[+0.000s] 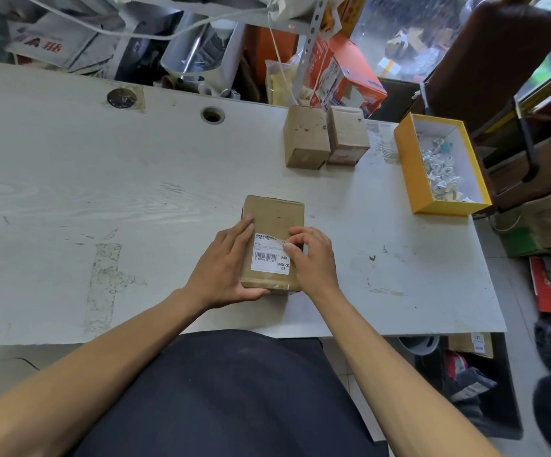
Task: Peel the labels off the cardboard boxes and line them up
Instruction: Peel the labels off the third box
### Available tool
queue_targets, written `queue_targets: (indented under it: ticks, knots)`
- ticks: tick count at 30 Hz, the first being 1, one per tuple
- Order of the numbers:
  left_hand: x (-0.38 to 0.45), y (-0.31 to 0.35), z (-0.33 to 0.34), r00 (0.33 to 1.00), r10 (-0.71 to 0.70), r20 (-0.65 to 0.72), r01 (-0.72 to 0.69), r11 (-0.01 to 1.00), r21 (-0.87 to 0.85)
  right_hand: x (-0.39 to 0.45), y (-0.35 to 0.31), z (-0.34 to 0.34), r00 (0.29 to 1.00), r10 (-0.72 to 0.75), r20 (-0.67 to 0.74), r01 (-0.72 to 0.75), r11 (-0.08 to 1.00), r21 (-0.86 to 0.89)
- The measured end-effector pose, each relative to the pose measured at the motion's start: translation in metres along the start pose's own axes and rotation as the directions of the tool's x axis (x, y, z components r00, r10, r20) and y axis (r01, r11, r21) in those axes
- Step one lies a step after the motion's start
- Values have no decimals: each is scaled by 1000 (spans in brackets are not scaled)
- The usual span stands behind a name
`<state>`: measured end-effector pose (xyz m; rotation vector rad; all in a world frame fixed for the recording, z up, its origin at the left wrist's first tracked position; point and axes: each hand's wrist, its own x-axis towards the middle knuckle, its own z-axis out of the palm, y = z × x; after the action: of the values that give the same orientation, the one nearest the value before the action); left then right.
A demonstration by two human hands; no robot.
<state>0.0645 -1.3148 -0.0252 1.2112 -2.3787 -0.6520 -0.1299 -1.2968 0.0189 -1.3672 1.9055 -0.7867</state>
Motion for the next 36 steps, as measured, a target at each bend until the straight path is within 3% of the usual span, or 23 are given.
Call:
queue_targets:
  ticks: [15, 36]
  knots:
    - [0, -2, 0, 1000, 15, -14, -15, 1000, 0, 0, 1, 3, 998, 56, -2, -55, 993, 107]
    - [-2, -5, 2, 1000, -2, -7, 2, 1000, 0, -1, -5, 2, 994, 105, 6, -105, 987, 123]
